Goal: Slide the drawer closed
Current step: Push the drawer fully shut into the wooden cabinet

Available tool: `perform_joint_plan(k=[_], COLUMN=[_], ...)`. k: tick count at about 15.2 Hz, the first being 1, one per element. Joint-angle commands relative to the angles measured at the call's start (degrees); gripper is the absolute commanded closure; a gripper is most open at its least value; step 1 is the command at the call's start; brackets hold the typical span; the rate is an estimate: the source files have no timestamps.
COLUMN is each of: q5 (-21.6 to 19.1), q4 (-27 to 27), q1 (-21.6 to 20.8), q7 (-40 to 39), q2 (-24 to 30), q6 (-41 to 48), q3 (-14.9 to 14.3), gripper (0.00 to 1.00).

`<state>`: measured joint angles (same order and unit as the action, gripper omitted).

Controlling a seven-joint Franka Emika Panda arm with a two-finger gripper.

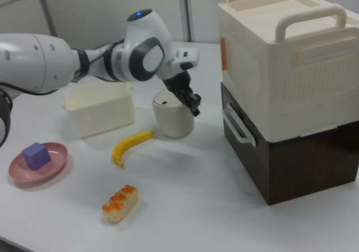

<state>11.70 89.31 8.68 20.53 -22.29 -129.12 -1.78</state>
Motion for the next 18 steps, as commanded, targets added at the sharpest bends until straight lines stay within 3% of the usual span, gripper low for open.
perform_joint_plan(k=[1, 4, 8, 11, 12, 14, 16, 18], q5=[-3.0, -3.1, -5.1, -7.2, -7.3, -7.3, -7.2, -7.1], q4=[1.0, 1.0, 3.4, 3.5, 3.4, 3.3, 3.3, 3.1], q1=[-0.2, -0.4, -2.8, -4.4, -4.5, -4.5, -6.0, -8.4], q7=[-5.3, -7.8, -13.3, -14.8, -14.8, -15.0, -15.0, -15.0], q2=[5.3, 8.0, 13.0, 15.3, 15.6, 16.7, 17.6, 17.8], q6=[9.2, 15.8, 21.3, 26.6, 28.3, 29.4, 30.0, 30.0], q3=[2.8, 4.9, 5.0, 4.4, 4.3, 3.9, 2.6, 0.0], gripper=[0.99, 0.98, 0.95, 0.71, 0.56, 0.17, 0.00, 0.00])
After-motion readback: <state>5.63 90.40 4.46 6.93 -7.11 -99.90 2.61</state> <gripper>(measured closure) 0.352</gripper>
